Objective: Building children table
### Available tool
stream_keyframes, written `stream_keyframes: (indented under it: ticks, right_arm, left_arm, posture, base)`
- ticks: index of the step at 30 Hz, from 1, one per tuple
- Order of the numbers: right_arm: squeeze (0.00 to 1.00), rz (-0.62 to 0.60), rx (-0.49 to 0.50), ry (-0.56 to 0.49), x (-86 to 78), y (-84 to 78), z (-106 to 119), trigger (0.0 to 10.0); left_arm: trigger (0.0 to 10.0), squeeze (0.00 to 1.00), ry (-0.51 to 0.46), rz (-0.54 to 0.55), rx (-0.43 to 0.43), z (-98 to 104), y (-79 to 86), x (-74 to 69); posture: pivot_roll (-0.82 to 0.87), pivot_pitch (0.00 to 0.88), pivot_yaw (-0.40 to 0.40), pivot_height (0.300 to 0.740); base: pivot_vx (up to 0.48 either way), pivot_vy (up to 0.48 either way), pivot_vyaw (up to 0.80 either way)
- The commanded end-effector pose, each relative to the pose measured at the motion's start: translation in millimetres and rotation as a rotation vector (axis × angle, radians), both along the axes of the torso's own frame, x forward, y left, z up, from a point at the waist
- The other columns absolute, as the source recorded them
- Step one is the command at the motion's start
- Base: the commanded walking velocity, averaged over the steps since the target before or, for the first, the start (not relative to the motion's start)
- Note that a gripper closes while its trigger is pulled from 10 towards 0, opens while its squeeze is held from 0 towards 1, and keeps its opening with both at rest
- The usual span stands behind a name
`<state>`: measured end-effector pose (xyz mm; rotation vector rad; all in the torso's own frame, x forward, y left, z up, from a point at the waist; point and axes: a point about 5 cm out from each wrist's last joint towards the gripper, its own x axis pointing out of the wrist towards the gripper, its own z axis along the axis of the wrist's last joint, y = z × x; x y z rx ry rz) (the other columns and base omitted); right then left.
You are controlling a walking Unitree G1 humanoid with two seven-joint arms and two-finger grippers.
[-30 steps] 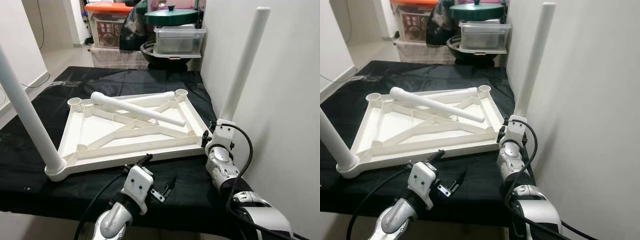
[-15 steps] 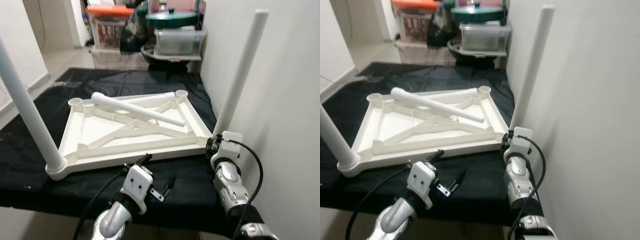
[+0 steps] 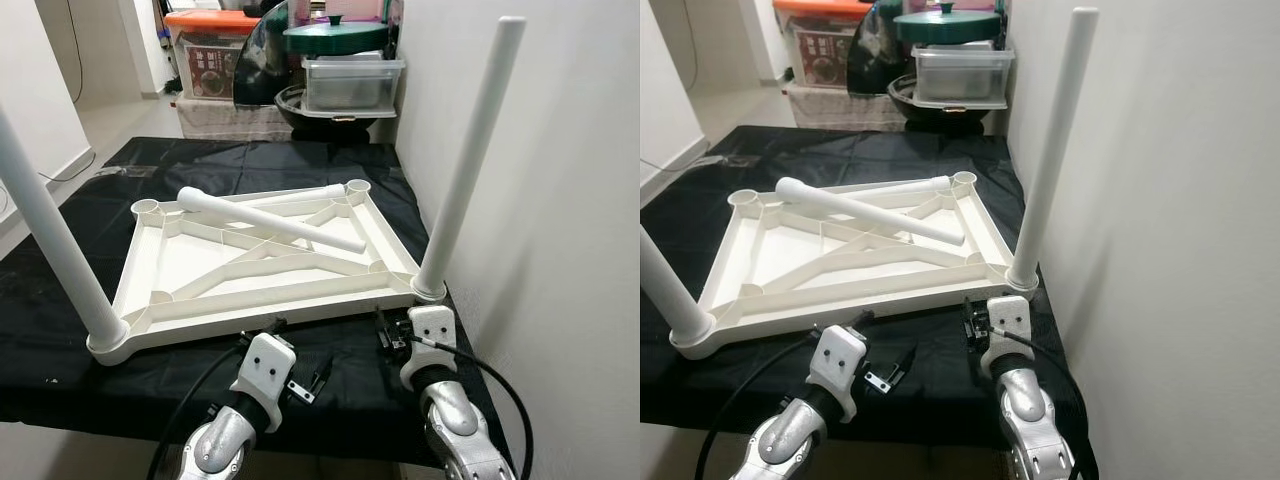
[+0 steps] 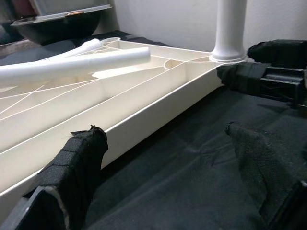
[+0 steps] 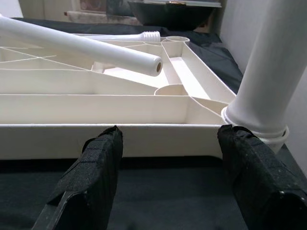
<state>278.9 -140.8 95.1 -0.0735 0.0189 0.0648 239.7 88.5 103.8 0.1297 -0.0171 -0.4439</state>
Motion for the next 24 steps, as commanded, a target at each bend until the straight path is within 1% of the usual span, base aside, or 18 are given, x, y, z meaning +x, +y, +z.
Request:
stream_keyframes:
  ticks: [1,7,9,24]
  right_arm:
    - [0.00,-0.017,-0.015,0.018,-2.2,-0.6,-1.3,10.0]
    - [0.00,-0.008,-0.019,0.075,-5.4,0.2,-6.0,10.0]
    - [0.00,-0.004,-0.020,0.078,-5.9,0.7,-6.3,10.0]
    - [0.00,-0.008,-0.039,0.111,-7.3,1.4,-8.9,10.0]
  left_arm:
    - [10.0,0.00,0.029,0.013,0.016,-6.0,2.3,0.9]
    - [10.0,0.00,0.039,0.019,0.016,-7.6,3.0,1.2]
    - [10.0,0.00,0.039,0.019,0.018,-7.6,2.9,1.2]
    - [10.0,0.00,0.037,0.010,0.024,-7.4,0.9,0.9]
  posture:
    - [0.05,0.000,-0.018,0.740]
    - [0.05,0.000,-0.021,0.740]
    - [0.05,0.000,-0.021,0.740]
    - [0.05,0.000,-0.022,0.740]
  base:
    - [0.000,0.000,0.00]
    - [0.000,0.000,0.00]
    - [0.000,0.000,0.00]
    - [-0.279,0.000,0.00]
